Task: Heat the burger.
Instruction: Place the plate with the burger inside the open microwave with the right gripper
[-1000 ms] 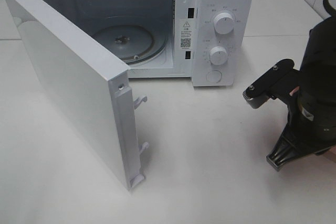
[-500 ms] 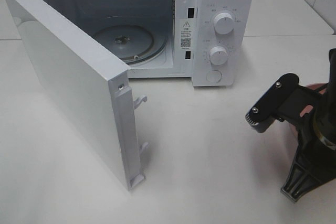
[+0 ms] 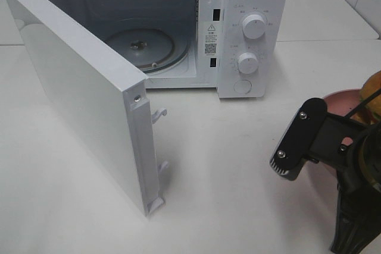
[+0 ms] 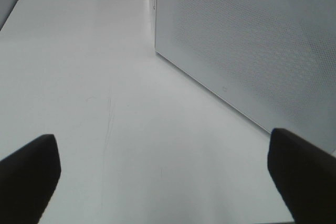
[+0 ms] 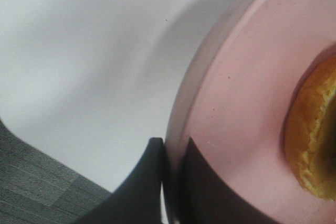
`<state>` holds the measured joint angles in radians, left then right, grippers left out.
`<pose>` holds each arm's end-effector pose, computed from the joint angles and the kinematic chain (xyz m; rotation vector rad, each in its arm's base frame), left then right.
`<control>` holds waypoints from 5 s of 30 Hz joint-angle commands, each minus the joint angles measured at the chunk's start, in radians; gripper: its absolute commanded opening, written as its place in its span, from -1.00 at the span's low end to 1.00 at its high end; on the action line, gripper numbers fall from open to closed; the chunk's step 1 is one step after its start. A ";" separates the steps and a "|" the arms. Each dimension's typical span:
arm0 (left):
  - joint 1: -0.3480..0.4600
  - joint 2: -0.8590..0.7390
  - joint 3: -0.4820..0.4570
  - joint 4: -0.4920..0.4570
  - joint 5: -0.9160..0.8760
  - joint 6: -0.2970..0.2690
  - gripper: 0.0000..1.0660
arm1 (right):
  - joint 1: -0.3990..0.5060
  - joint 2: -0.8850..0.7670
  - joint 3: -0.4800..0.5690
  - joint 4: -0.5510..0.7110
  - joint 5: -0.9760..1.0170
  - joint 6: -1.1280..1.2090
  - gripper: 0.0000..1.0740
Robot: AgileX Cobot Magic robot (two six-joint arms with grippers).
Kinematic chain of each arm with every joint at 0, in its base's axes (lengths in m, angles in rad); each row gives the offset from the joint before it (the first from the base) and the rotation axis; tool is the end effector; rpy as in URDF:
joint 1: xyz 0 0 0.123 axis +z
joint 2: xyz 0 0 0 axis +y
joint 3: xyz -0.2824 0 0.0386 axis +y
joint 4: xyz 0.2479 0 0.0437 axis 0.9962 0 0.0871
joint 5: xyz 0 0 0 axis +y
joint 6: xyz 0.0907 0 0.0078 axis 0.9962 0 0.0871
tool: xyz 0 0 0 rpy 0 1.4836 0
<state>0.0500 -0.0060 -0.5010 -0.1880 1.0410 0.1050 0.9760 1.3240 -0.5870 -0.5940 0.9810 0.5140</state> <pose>-0.0051 -0.0150 0.2802 0.0623 2.0049 -0.1249 0.1380 0.1284 0.1915 -1.1100 2.5750 -0.5620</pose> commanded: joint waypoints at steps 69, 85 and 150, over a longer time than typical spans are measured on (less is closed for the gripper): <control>-0.001 -0.017 0.002 -0.004 -0.003 -0.005 0.87 | -0.029 -0.011 0.003 -0.047 -0.513 -0.945 -1.00; -0.001 -0.017 0.002 -0.004 -0.003 -0.005 0.87 | -0.245 -0.011 0.002 0.349 -0.609 -1.595 -1.00; -0.001 -0.017 0.002 -0.004 -0.003 -0.005 0.87 | -0.376 0.309 -0.465 0.713 -0.463 -2.126 -1.00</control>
<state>0.0500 -0.0060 -0.5000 -0.1880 1.0410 0.1050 0.5960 1.6410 -1.0300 0.1110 0.5640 -1.5970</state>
